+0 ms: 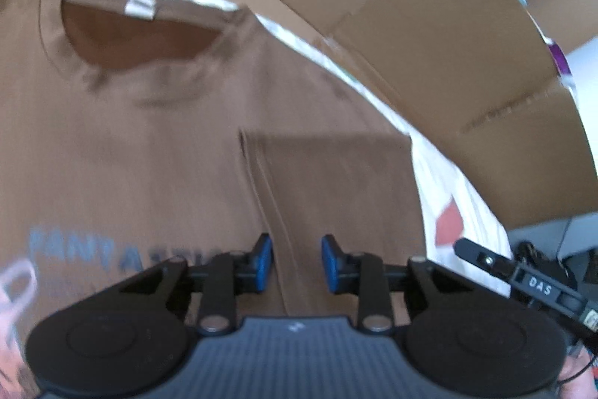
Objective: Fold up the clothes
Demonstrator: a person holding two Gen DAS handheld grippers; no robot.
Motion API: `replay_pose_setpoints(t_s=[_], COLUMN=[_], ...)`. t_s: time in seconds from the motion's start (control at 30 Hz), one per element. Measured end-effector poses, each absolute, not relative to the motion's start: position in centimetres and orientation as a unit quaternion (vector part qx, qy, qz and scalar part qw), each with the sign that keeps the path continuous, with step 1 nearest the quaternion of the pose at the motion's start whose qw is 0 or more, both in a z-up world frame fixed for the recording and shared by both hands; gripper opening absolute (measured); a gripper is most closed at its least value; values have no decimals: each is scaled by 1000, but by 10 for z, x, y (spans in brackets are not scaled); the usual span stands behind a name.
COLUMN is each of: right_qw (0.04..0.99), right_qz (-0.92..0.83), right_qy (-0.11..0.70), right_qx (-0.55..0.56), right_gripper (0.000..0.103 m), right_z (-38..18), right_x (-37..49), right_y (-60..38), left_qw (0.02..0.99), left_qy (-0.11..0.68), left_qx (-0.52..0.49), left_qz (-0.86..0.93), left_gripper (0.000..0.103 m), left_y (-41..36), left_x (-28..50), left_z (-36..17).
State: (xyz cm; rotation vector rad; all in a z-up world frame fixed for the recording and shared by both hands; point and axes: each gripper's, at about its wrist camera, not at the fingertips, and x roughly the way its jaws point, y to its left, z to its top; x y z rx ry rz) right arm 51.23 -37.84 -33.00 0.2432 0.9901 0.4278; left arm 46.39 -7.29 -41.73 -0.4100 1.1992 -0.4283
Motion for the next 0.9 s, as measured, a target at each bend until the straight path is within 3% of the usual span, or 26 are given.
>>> replay_pose_setpoints(t_s=[0.43,0.73,0.9], right_qw=[854,852,853], right_qz=[213,223,210], right_qy=[466,472,478], right_qx=[90,35,26], right_gripper=[39,39,36], right_z=[-334,-345,-350], right_x=[435,412,415], right_y=[-376,-358,-357], left_qw=[765,771,786], left_qy=[572,567,557], left_qx=[-232,-245,-220], left_qz=[-183,-155,-153], left_gripper=[29,6,5], left_y=[-86,-93,-92], left_x=[396,390,390], left_z=[-430,-441,-431])
